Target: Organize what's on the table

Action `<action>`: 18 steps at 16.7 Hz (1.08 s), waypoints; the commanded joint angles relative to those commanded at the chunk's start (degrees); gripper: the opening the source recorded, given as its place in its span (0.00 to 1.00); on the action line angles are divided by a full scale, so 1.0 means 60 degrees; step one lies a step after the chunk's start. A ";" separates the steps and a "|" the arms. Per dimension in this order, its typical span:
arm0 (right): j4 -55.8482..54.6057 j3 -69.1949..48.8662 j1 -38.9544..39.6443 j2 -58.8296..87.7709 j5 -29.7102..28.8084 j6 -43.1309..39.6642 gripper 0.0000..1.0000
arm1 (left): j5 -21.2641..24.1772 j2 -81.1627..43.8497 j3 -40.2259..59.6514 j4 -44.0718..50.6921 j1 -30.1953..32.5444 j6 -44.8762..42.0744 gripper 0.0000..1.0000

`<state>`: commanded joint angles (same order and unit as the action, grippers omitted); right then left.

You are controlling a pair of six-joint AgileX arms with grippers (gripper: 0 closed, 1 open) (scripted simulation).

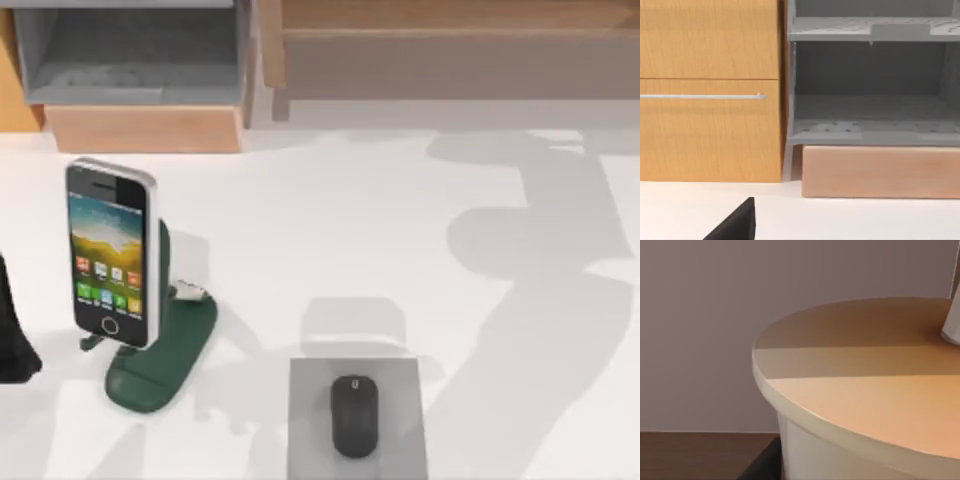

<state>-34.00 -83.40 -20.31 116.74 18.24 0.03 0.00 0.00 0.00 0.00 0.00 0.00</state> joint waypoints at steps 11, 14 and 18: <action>0.0206 -0.0129 -0.0012 -0.0033 0.0000 0.0094 0.00 | 0.0000 0.0000 0.0000 0.0000 0.0000 0.0000 1.00; 0.0197 -0.0151 0.0005 0.0009 -0.0010 0.0070 0.00 | 0.0000 0.0000 0.0000 0.0000 0.0000 0.0000 1.00; 0.0195 -0.0155 0.0005 0.0013 -0.0009 0.0076 0.08 | 0.0000 0.0000 0.0000 0.0000 0.0000 0.0000 1.00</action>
<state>-32.83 -84.32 -20.28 116.82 18.18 0.48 0.00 0.00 0.00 0.00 0.00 0.00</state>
